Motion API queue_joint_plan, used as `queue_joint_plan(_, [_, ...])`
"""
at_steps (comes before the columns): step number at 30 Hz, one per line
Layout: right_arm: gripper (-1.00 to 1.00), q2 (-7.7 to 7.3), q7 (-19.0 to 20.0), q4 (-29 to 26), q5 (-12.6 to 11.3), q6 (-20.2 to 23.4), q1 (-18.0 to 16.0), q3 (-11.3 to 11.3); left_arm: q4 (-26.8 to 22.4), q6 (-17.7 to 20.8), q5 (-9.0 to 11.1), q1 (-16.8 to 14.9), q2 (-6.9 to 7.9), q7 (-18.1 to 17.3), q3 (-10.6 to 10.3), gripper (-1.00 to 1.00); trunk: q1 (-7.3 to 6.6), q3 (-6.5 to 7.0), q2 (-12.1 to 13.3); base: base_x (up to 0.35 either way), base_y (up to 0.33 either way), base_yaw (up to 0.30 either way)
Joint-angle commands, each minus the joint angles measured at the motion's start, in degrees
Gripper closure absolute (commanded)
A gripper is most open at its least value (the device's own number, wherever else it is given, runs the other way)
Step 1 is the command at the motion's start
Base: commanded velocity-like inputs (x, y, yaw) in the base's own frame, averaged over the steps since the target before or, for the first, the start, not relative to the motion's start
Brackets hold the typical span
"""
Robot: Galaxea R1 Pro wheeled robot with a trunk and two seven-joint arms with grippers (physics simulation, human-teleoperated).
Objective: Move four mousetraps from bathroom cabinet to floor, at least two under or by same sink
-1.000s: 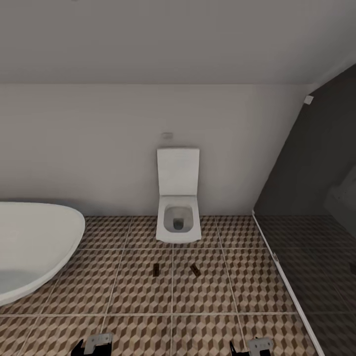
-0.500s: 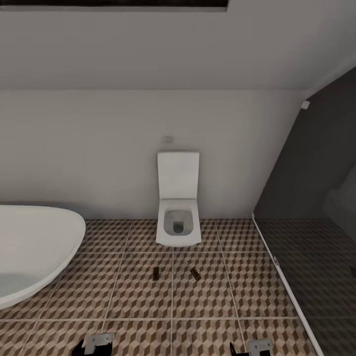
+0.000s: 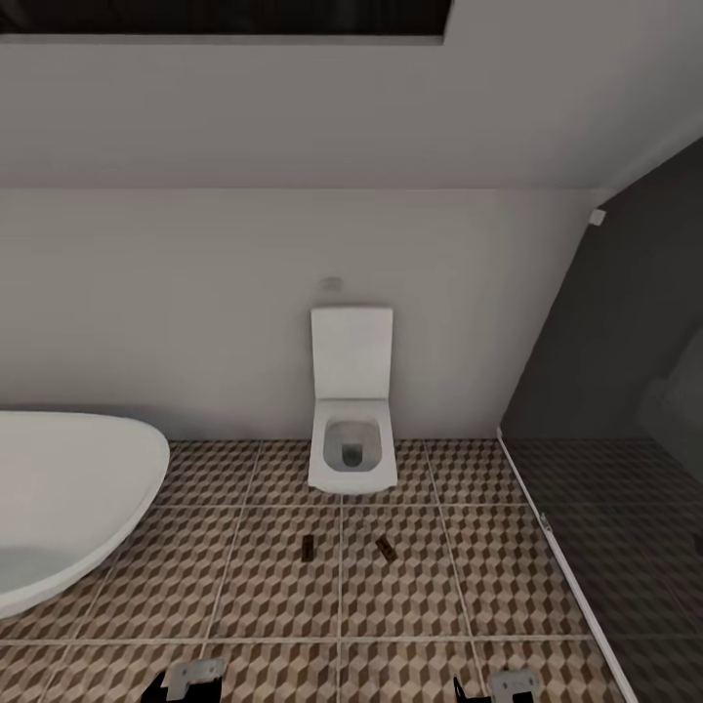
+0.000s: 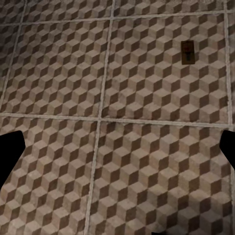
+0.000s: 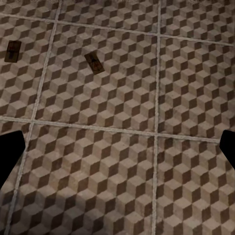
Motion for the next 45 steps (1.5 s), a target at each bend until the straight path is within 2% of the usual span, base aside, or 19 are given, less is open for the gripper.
queue_joint_plan(1, [-1.00, 0.01, -0.3, 0.1, 0.6, -0.2, -0.1, -0.3, 0.2, -0.3, 0.2, -0.1, -0.04, 0.2, -0.5, -1.00, 0.03, -0.01, -0.1, 0.000, 0.000, 0.000])
queue_joint_plan(45, [-1.00, 0.09, -0.3, 0.1, 0.6, -0.2, -0.1, -0.3, 0.2, -0.3, 0.2, -0.1, -0.04, 0.2, -0.5, -1.00, 0.03, 4.09, -0.1, 0.000, 0.000, 0.000])
